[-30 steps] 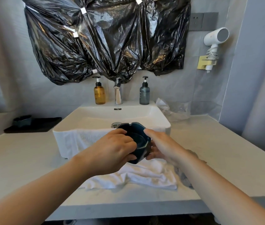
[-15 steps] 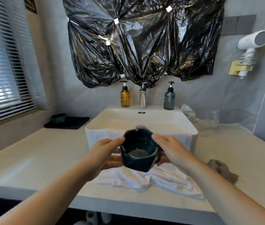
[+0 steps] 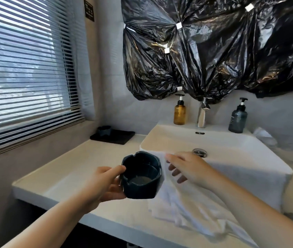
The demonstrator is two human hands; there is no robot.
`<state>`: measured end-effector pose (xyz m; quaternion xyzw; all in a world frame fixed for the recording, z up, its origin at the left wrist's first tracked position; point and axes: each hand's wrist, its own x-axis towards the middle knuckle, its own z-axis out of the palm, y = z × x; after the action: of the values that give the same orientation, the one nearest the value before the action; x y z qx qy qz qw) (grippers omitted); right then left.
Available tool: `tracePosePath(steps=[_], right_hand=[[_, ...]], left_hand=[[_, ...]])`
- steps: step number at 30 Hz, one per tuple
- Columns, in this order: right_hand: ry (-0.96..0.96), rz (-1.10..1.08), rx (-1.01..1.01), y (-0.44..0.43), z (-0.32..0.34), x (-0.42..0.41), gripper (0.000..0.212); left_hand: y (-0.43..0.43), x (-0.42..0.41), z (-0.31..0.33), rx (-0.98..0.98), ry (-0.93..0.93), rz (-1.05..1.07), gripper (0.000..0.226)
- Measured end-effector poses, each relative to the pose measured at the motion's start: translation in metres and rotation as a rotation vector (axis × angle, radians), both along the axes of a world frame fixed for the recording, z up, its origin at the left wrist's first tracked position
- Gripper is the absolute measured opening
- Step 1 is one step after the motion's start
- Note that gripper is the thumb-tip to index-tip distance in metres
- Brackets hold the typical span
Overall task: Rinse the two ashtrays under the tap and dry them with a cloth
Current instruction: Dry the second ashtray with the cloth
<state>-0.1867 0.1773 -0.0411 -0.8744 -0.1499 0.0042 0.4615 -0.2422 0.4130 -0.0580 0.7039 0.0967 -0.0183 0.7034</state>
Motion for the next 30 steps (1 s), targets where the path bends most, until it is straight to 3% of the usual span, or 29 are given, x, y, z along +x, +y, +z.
tracePosePath(steps=[3, 9, 14, 21, 30], right_hand=[[-0.208, 0.007, -0.189, 0.015, 0.005, 0.031, 0.044], [-0.369, 0.054, -0.359, 0.051, 0.007, 0.106, 0.032], [-0.429, 0.064, -0.428, 0.086, 0.006, 0.182, 0.027], [-0.461, 0.086, -0.553, 0.119, -0.01, 0.276, 0.025], [-0.456, 0.093, -0.574, 0.121, -0.034, 0.302, 0.021]], left_hand=[[0.032, 0.025, -0.003, -0.075, 0.023, 0.122, 0.03], [0.084, 0.113, -0.005, -0.111, 0.01, 0.291, 0.032], [0.101, 0.2, 0.0, -0.187, 0.007, 0.366, 0.03], [0.116, 0.321, -0.016, -0.104, 0.039, 0.424, 0.038], [0.132, 0.433, -0.049, -0.116, 0.069, 0.452, 0.035]])
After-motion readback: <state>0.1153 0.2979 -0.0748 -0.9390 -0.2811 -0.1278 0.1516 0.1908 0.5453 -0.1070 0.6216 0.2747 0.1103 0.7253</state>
